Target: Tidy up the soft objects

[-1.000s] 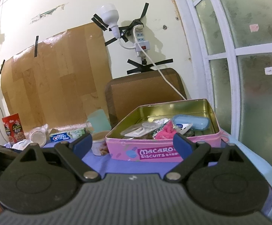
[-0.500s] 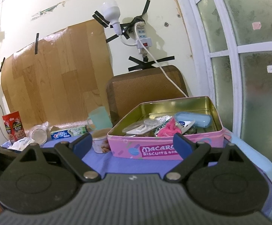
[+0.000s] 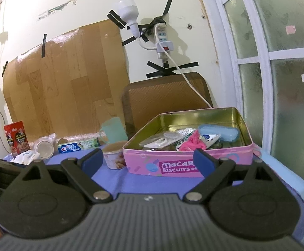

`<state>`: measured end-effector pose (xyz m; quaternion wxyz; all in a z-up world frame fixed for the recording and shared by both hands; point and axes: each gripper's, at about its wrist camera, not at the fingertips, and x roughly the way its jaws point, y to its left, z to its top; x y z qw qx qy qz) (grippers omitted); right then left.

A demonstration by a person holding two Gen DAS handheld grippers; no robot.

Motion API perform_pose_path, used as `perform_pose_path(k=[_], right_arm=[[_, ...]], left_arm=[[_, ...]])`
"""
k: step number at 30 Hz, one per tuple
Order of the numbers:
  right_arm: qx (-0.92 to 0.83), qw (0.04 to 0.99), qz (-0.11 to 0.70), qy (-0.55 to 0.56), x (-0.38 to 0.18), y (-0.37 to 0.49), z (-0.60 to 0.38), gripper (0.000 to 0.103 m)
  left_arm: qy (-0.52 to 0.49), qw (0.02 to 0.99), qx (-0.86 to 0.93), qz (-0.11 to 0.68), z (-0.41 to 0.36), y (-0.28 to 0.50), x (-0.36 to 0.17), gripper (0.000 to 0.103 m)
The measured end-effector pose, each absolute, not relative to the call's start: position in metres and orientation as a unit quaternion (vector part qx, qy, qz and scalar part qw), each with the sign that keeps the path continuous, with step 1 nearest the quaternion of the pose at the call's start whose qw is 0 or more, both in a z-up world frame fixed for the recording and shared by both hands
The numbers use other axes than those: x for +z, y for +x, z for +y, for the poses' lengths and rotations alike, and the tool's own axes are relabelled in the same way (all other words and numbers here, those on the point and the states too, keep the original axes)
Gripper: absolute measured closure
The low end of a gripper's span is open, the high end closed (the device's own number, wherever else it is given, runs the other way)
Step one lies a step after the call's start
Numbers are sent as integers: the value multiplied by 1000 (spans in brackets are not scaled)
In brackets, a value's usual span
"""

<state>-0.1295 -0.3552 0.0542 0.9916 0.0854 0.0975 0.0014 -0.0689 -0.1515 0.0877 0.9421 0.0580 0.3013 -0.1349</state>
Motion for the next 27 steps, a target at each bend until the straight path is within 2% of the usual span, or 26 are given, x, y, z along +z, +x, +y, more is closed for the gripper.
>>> perform_pose_path(k=[27], right_arm=[[7,992,99,81,54,-128,-355,8]], left_arm=[[48,940,-144,307,-150,-73,89,0]])
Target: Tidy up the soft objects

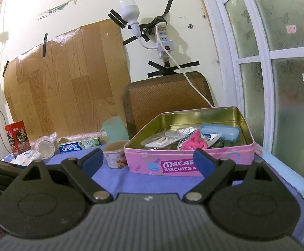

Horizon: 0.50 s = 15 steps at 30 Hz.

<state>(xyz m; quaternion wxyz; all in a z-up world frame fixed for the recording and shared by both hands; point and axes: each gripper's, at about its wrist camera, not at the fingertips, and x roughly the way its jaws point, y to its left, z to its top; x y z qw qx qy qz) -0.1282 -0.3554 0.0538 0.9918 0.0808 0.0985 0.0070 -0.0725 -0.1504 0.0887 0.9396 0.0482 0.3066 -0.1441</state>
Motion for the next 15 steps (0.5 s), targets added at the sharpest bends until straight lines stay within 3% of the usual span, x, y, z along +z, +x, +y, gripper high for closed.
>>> perform_pose_path(k=[15], right_arm=[[9,992,99,78,55,-128,-355,9]], left_arm=[[39,938,-145,313,-146,-71,87,0]])
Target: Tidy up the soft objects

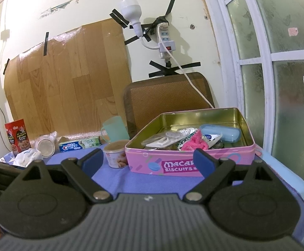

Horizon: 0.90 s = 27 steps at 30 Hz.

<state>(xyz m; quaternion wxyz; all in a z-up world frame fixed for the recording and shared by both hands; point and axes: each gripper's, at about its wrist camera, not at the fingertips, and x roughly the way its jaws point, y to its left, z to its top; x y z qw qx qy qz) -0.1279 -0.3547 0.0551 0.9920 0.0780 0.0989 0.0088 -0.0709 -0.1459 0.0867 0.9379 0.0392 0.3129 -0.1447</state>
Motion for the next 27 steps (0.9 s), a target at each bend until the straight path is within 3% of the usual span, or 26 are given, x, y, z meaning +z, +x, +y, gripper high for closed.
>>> perform_pose_path(k=[27], right_arm=[[12,991,104,78,53,-127,-354,9]], left_arm=[[33,936,-148,318,-145,-71,83,0]])
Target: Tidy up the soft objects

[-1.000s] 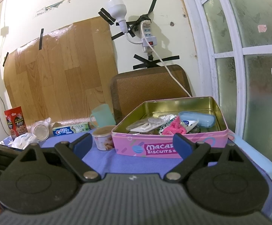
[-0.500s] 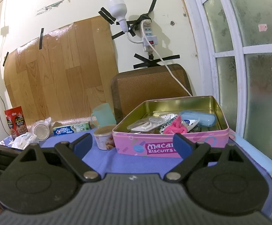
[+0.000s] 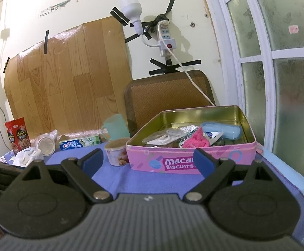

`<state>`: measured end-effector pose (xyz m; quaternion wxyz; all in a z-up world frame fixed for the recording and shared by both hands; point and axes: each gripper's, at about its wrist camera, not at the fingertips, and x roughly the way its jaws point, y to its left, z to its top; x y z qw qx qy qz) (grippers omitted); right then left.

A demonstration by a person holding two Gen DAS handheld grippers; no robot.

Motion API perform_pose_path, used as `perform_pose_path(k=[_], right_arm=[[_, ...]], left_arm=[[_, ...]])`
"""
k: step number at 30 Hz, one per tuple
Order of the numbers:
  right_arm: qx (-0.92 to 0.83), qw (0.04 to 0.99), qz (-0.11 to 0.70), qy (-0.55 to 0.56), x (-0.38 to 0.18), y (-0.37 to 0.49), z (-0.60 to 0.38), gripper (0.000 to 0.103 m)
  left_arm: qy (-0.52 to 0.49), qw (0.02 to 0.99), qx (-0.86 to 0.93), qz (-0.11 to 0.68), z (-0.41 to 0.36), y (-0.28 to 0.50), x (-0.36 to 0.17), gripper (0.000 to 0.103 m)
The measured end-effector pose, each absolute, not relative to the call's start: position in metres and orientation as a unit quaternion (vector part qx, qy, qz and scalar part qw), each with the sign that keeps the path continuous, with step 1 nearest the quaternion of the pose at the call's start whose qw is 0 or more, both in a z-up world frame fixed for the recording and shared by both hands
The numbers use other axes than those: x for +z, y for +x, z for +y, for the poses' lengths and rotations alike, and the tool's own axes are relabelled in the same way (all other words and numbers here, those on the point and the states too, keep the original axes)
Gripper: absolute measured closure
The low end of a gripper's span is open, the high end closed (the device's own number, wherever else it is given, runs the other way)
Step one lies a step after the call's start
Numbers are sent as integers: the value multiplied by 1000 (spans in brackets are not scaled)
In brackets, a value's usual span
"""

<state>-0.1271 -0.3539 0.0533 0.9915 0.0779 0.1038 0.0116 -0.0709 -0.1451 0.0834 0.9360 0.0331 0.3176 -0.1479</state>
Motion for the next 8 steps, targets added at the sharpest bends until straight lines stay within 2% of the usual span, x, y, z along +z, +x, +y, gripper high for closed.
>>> perform_pose_path(k=[8], right_arm=[[12,991,107,78,52,-126,-353,9]], left_arm=[[20,935,-165,313,-141,-71,81,0]])
